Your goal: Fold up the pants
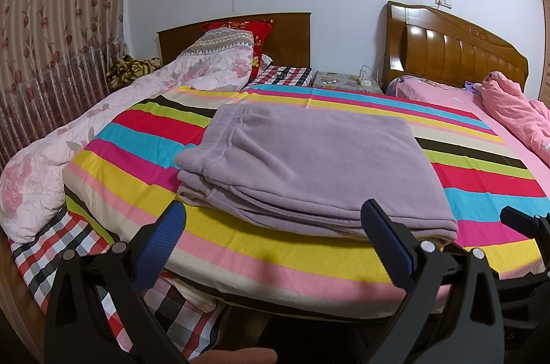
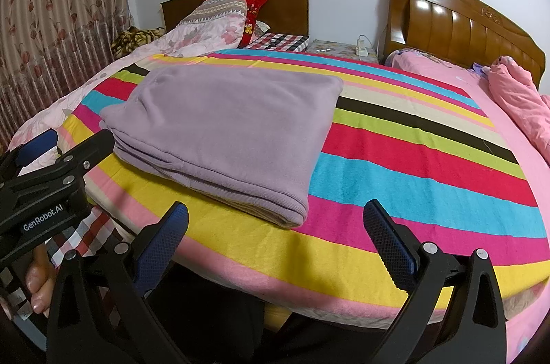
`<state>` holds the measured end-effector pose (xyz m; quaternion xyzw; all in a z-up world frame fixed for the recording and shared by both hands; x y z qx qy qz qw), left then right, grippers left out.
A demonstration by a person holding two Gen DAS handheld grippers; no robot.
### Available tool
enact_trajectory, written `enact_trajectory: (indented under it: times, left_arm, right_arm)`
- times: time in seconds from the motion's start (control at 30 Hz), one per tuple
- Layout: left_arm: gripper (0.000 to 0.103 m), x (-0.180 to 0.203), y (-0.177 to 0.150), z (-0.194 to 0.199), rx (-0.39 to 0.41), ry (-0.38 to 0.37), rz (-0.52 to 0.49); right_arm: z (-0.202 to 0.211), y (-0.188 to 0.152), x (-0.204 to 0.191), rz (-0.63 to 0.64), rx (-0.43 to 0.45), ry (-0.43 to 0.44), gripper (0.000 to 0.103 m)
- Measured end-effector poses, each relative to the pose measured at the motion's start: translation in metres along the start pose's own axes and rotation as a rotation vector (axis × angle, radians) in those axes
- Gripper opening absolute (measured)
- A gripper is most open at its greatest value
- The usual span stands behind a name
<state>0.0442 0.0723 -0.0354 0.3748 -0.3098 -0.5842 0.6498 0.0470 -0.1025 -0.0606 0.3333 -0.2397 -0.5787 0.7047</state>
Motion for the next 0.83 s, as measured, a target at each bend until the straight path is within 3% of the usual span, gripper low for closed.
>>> enact_trajectory:
  times: [0.6, 0.83]
  left_arm:
    - [0.102, 0.0019, -0.0039, 0.0039, 0.009, 0.011, 0.001]
    - [0.102, 0.0018, -0.0063, -0.0016, -0.022, -0.005, 0.011]
  right_arm:
    - [0.0001, 0.0001, 0.0005, 0.000, -0.003, 0.002, 0.098]
    - [0.0002, -0.0011, 0.0004, -0.002, -0.001, 0.005, 0.098]
Point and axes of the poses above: each gripper's, at about its wrist camera, not at the fingertips, and z roughly against the way its jaws point, x to its right, y to its top, the point moved 7 cm from there along -z, roughly the way its jaws point
